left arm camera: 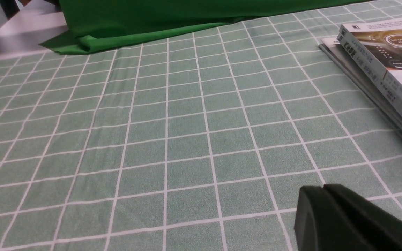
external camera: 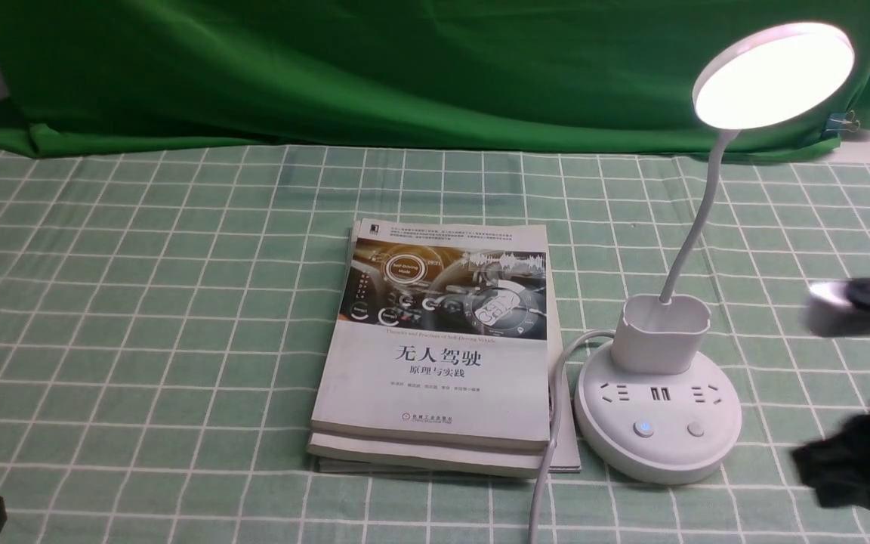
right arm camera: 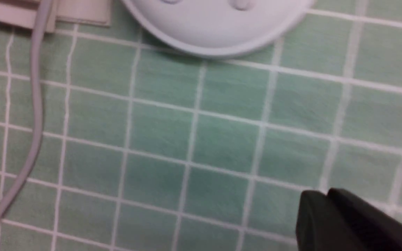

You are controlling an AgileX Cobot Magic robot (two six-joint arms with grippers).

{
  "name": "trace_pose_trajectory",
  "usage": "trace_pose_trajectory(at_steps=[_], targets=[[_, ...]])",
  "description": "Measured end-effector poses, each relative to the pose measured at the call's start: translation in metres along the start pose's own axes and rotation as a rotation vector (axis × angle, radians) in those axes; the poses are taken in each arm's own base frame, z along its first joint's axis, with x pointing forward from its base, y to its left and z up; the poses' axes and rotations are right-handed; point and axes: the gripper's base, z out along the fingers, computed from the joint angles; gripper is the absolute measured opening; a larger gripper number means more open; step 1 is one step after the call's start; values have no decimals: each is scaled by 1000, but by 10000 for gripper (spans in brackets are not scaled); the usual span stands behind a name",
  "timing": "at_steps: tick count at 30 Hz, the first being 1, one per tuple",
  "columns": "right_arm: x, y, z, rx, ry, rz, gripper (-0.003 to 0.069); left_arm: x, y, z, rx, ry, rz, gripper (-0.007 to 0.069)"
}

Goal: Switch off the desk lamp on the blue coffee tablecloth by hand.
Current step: 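Press the power button on the lamp base to turn the lamp off with the right gripper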

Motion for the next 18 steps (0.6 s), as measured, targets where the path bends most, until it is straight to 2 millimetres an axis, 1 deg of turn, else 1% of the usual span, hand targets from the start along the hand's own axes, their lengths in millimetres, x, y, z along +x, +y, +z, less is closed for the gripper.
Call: trace_pose_trajectory(at_steps=[3,4,5,8,11,12,13,16,18], targets=[[-23,6,16,-3,-12,-19,41,0,0,0,0,0,0,0],[-26,6,16,-4,-25,-19,41,0,0,0,0,0,0,0],[-35,6,23,-2,-40,-18,41,0,0,0,0,0,0,0],[-47,6,39,1,-53,-14,41,0,0,0,0,0,0,0],[-56,6,55,3,-39,-11,41,0,0,0,0,0,0,0],[-56,6,55,3,-39,-11,41,0,0,0,0,0,0,0],[-61,6,60,4,-33,-10,41,0,0,0,0,0,0,0],[-69,6,68,3,-27,-7,41,0,0,0,0,0,0,0],[-70,6,70,-2,-26,0,41,0,0,0,0,0,0,0]])
